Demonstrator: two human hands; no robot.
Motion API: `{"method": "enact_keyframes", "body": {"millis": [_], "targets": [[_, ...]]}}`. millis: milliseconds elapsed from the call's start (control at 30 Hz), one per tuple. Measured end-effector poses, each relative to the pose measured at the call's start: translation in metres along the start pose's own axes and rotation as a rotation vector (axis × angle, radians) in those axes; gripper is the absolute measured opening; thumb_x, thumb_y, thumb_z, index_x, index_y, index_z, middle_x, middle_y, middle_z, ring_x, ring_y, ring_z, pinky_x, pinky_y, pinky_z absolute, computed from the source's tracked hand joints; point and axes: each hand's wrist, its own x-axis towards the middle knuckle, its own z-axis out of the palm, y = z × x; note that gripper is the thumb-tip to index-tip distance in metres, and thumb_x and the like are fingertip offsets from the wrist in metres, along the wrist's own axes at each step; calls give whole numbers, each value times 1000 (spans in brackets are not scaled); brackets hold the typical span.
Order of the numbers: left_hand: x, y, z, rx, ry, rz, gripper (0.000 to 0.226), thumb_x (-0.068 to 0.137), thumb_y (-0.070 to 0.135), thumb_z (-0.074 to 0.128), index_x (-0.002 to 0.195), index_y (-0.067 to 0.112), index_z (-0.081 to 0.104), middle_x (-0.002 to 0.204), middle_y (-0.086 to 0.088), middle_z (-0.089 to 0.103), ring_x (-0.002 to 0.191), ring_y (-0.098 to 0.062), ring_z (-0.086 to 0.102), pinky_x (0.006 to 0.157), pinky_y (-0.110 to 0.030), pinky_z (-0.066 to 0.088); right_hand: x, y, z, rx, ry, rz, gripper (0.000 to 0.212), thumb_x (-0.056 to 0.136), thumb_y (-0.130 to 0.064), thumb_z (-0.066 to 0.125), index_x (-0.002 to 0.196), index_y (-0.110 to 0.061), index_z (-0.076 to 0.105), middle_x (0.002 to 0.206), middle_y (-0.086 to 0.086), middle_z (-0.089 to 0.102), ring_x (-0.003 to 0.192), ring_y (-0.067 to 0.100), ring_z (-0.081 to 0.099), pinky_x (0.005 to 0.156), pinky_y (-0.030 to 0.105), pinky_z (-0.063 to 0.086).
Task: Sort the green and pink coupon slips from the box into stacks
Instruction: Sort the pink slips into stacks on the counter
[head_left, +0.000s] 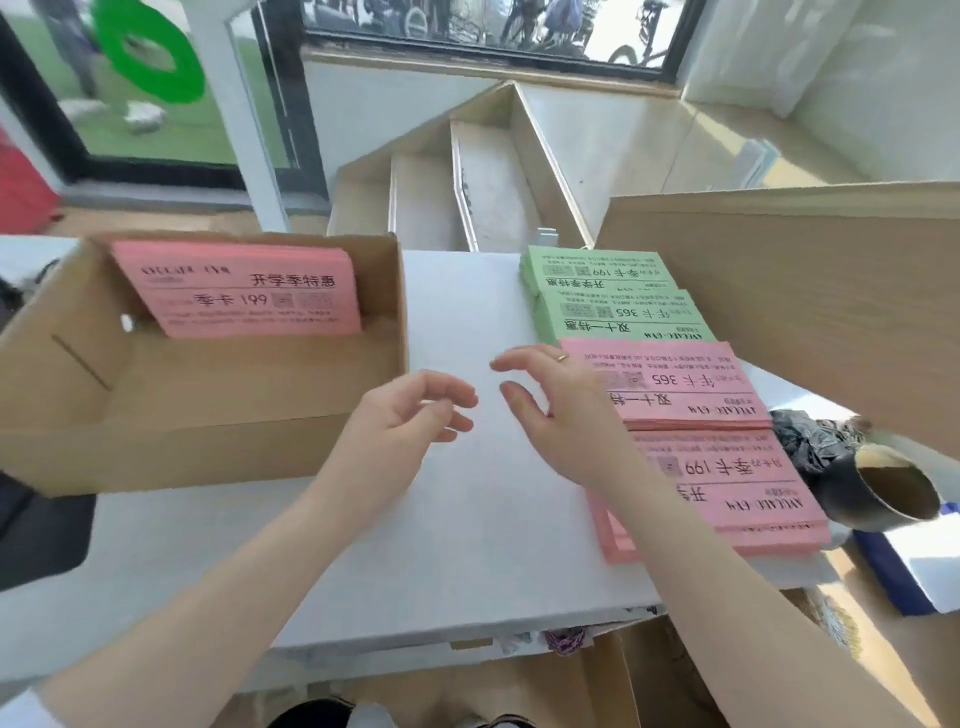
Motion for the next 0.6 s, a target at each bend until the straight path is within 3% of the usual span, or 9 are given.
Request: {"method": "enact_keyframes", "body": {"millis": [100,200,267,367,467,533,600], "targets": [[1,6,-53,8,115,96,26,91,-3,45,81,9,65,80,2,69,67,-11,65,66,-22,52,31,-36,29,41,-44,-98,23,87,-16,50,103,-12,65,107,-2,64,102,16,58,86,23,41],[9,14,-115,102,134,201,17,87,10,49,81,13,65,82,3,69,66,-11,64,65,-21,51,66,-75,57,71,-38,-158,23,86,-16,49,102,-12,65,105,-5,62,92,11,57,81,19,42],[21,15,-160,263,123,251,15,85,18,49,85,20,64,83,7,69,68,-7,64,67,-18,50,91,-99,77,53,-61,-184,25,86,-17,49,105,-12,64,108,-3,61,87,9,53,78,20,42],[50,6,-227,558,121,366,17,89,14,49,90,26,61,85,12,66,73,-7,63,71,-20,50,126,-131,110,-86,-137,-244,27,87,-14,50,111,-11,62,113,1,61,94,18,56,80,33,48],[83,-11,-283,912,15,527,29,85,19,39,99,14,64,102,3,65,86,-16,61,70,-36,53,155,-157,143,-298,-180,-319,30,85,-18,48,110,-9,62,109,8,63,94,31,60,77,41,50],[105,-22,-309,1073,-49,522,39,85,22,36,109,9,63,115,-4,63,100,-24,62,74,-43,54,171,-166,162,-407,-178,-342,28,83,-17,52,107,-6,62,106,11,65,90,34,62,75,41,50],[122,-30,-322,1200,-131,448,44,90,27,43,130,11,51,137,-5,49,124,-23,47,99,-45,43,183,-169,177,-486,-189,-312,31,87,-14,53,116,-6,58,121,11,60,106,33,59,85,42,46]]}}
